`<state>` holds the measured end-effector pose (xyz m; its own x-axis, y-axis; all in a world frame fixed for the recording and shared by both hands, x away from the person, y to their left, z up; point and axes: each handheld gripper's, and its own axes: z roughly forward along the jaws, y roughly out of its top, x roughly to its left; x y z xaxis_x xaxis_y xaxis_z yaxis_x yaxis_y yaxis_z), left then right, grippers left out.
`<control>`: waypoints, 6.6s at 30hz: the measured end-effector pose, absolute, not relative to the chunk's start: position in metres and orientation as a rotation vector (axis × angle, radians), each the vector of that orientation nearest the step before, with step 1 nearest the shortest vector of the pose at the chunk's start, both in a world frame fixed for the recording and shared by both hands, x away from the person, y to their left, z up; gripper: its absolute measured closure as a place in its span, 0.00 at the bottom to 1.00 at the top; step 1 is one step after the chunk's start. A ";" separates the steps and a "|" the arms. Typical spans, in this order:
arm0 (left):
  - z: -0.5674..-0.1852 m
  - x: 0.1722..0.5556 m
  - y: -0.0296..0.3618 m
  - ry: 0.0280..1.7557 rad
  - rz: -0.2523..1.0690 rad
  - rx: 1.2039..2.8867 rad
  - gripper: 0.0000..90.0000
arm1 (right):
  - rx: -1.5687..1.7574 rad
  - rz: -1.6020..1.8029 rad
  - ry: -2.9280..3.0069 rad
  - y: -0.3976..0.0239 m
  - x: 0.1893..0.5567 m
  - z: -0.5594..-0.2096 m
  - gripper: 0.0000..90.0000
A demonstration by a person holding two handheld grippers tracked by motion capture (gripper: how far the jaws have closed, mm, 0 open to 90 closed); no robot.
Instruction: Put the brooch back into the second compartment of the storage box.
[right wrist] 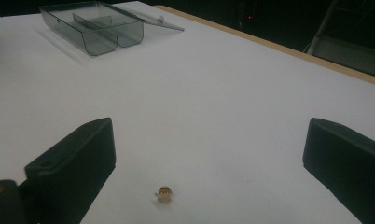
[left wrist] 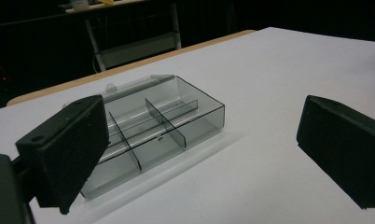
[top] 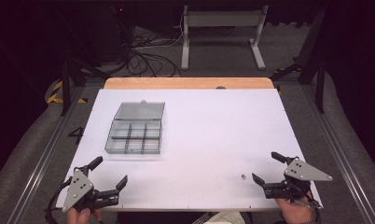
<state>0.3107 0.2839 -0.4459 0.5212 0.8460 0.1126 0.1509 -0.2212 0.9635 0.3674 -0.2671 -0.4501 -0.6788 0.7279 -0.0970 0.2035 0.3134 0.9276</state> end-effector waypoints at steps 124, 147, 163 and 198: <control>-0.447 0.313 0.282 0.862 0.806 1.720 0.03 | 0.792 0.773 2.684 -0.214 0.423 -0.433 0.40; -0.447 0.313 0.282 0.864 0.806 1.721 0.03 | 0.757 0.580 2.809 -0.200 0.424 -0.445 0.52; -0.447 0.313 0.282 0.864 0.805 1.722 0.03 | 0.692 0.474 2.862 -0.191 0.426 -0.452 0.66; -0.447 0.314 0.282 0.866 0.803 1.718 0.03 | 0.697 0.514 2.844 -0.188 0.428 -0.443 0.88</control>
<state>0.3137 0.2820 -0.4471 0.5214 0.8460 0.1118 0.1747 -0.2341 0.9564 0.4276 -0.1882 -0.4431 -0.8768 0.4742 -0.0803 0.4161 0.8316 0.3678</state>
